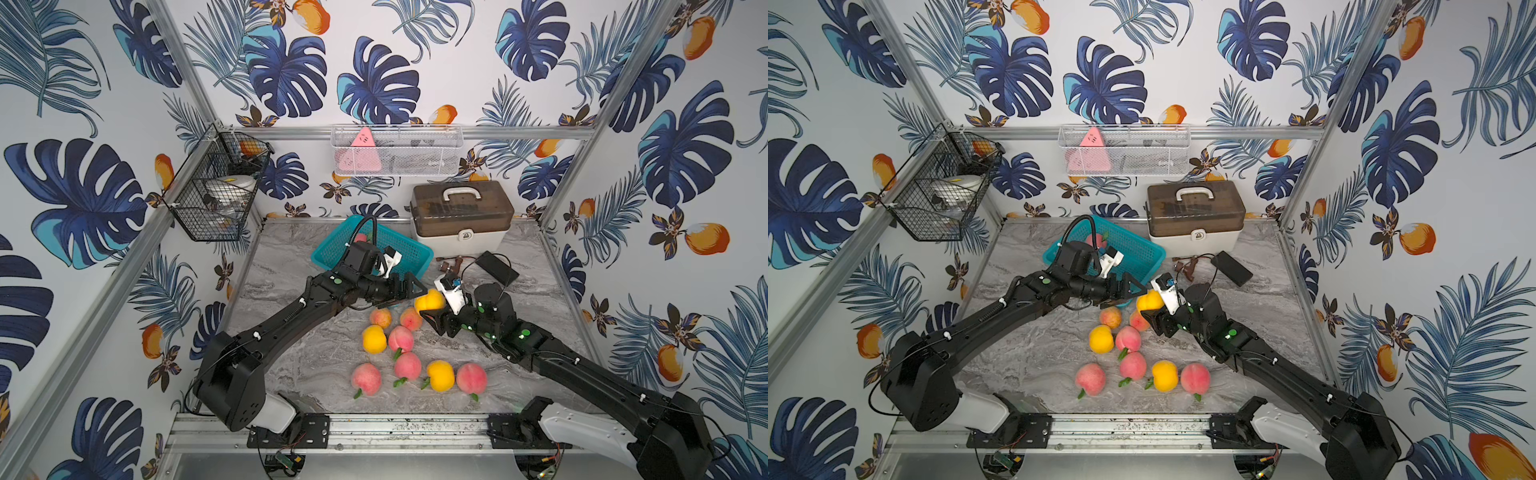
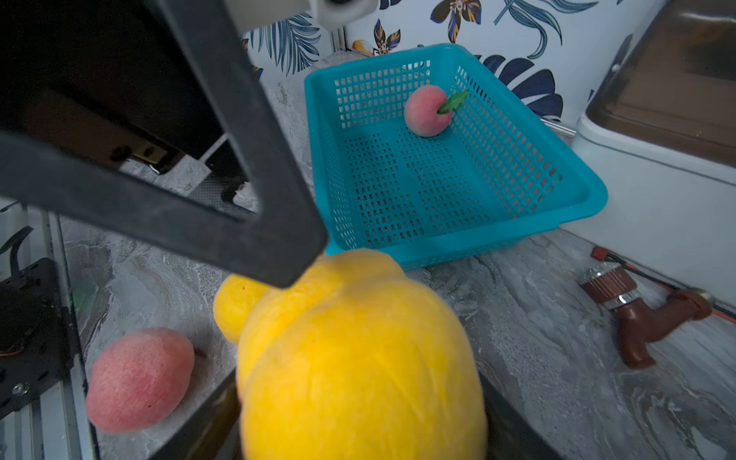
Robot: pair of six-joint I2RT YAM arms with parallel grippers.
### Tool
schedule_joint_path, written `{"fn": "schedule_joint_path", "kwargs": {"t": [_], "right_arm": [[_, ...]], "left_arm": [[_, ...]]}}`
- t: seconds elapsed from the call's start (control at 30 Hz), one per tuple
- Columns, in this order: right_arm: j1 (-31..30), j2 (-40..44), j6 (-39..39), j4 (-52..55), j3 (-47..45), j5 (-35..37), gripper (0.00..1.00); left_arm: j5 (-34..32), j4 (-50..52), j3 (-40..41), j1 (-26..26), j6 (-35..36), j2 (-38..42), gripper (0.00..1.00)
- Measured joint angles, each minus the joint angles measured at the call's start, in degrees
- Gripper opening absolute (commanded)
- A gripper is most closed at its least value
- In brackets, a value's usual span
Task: Put the peaches into the basket
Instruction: Place the peach in the basket.
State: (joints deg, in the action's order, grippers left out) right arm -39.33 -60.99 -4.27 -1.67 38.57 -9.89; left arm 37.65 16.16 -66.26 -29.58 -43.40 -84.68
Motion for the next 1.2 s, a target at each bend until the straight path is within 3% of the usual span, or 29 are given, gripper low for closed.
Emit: {"fn": "schedule_joint_path", "kwargs": {"t": [0.8,1.2], "right_arm": [[-0.1,-3.5,-2.6,-6.3,1.2,-3.1,0.67],[-0.1,-4.1,-2.2,-5.9,1.4,-3.3,0.67]], "left_arm": [[1.6,-1.9,-0.4,-1.1,-0.9,-1.4,0.97],[1.4,-3.7,-0.5,-2.6,-1.9,-2.9,0.80]]}}
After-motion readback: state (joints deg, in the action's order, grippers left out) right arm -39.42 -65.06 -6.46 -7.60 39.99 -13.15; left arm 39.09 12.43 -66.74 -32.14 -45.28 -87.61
